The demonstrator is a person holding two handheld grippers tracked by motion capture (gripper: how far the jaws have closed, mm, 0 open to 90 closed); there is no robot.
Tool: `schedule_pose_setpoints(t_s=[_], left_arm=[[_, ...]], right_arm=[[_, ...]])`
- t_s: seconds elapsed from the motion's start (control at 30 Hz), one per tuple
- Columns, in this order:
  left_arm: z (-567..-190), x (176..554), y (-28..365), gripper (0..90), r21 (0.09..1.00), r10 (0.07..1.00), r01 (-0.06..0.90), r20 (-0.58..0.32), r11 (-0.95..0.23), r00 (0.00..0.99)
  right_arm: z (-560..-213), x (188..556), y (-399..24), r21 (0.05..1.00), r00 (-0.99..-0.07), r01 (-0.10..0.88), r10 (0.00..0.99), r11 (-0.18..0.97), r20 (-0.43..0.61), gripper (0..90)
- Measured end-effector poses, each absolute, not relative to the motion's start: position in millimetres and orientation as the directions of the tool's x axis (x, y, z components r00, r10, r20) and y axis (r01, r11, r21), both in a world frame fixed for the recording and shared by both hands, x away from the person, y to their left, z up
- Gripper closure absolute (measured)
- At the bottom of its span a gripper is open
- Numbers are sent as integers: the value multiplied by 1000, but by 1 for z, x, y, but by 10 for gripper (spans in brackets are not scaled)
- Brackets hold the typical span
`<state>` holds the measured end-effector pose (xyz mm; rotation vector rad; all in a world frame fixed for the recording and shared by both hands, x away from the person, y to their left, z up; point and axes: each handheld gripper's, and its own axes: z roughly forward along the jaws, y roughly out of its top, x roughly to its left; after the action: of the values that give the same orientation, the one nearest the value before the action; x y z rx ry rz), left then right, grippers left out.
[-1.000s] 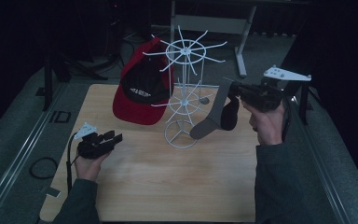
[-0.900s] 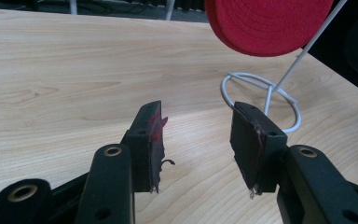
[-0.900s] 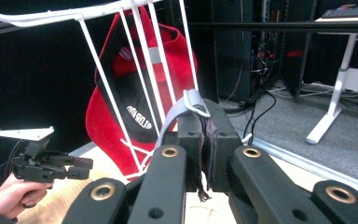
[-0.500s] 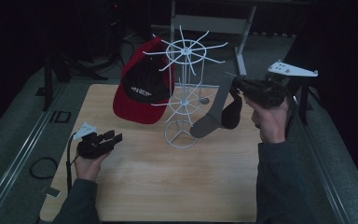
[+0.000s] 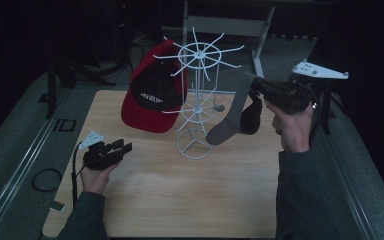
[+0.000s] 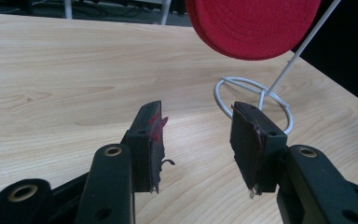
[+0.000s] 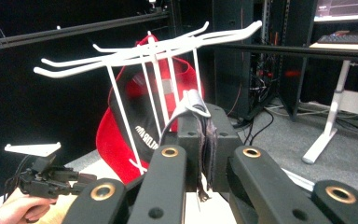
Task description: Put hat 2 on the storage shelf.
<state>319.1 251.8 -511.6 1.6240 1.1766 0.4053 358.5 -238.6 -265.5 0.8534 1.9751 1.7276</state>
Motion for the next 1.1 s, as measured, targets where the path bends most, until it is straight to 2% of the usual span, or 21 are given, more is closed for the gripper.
schedule_pose_setpoints(t_s=[1.1], left_arm=[[-511, 321, 250, 549, 872, 832, 489, -294, 31, 471]], right_arm=[[-229, 354, -232, 991, -753, 124, 655, 57, 57, 865]])
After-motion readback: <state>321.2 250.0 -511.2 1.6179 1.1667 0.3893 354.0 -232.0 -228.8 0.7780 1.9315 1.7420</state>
